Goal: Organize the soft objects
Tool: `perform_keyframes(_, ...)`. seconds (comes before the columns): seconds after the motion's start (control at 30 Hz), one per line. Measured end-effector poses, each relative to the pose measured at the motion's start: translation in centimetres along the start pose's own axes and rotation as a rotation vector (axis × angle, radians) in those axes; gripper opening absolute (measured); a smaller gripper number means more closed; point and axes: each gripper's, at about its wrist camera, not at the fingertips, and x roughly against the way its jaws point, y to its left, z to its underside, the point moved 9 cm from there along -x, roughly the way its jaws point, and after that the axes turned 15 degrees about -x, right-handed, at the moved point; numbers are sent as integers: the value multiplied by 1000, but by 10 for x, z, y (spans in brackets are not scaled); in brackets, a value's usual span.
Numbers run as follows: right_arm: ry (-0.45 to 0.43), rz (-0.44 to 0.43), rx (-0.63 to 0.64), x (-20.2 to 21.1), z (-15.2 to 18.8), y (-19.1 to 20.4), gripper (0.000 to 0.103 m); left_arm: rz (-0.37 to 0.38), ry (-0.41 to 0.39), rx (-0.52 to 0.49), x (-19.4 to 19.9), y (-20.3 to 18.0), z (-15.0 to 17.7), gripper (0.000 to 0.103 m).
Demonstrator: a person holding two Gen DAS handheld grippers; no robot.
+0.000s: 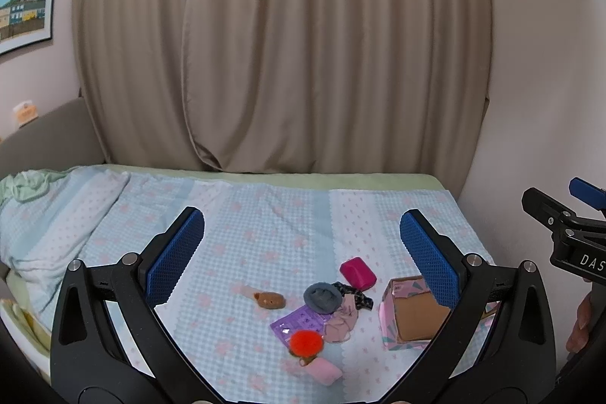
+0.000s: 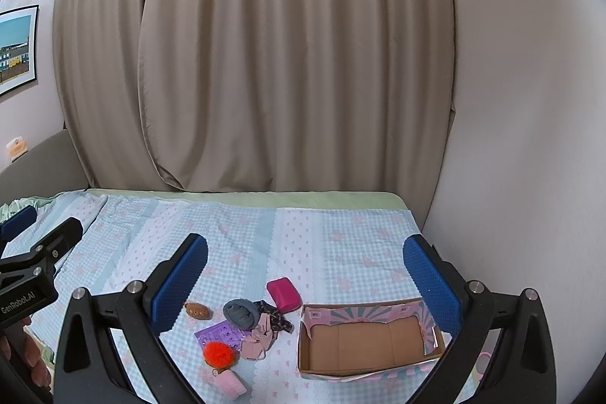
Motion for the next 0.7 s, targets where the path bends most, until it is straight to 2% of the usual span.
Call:
perform_keyframes(0.47,4,16,-2,5,-5,-6,103,12,8,13,-4,-12,-2,103)
perform_keyframes(0.7,53,6,10,-5,-9,-12,103,-17,70,55,-19,-12,8,103)
